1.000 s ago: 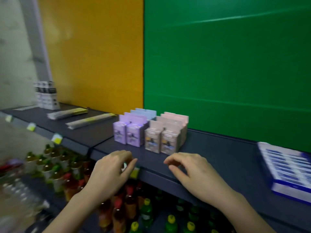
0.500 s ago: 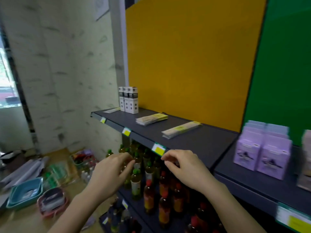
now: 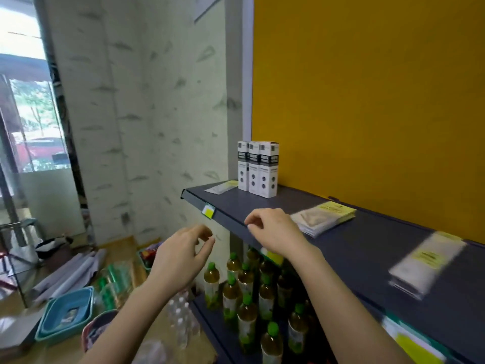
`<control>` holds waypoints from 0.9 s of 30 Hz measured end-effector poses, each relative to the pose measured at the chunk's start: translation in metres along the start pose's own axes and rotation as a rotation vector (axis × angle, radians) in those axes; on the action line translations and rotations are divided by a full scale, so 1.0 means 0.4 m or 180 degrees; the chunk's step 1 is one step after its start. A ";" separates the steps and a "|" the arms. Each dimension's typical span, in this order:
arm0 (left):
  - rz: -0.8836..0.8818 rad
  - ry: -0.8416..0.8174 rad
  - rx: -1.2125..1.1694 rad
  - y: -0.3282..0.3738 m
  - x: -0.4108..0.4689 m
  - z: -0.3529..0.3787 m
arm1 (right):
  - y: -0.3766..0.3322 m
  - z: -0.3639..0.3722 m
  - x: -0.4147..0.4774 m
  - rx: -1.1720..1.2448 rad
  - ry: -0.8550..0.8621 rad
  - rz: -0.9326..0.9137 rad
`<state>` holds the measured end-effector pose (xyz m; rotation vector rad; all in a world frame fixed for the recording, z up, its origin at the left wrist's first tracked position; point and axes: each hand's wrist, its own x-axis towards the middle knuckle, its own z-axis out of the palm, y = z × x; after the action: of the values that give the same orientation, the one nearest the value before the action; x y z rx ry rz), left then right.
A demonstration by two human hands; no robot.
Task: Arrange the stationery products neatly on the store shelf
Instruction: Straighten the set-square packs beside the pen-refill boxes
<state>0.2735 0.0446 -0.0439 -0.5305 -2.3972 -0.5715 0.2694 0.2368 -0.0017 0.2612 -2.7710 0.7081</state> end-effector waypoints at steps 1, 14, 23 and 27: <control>-0.0009 -0.0014 0.0009 -0.037 0.043 0.016 | -0.004 0.013 0.065 -0.0071 -0.0027 0.0056; -0.0377 -0.0314 -0.0241 -0.422 0.482 0.268 | 0.032 0.199 0.577 -0.0569 -0.0403 0.0686; -0.0120 -0.1427 -0.0021 -0.539 0.766 0.471 | 0.027 0.276 0.726 -0.0330 -0.0054 0.1447; 0.0308 -0.1947 0.0416 -0.545 0.854 0.501 | 0.027 0.268 0.714 -0.0352 0.0162 0.1763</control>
<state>-0.1783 0.0461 -0.0285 -0.8537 -2.9297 -0.2210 -0.0267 0.1631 -0.0109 -0.5593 -2.8302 0.6580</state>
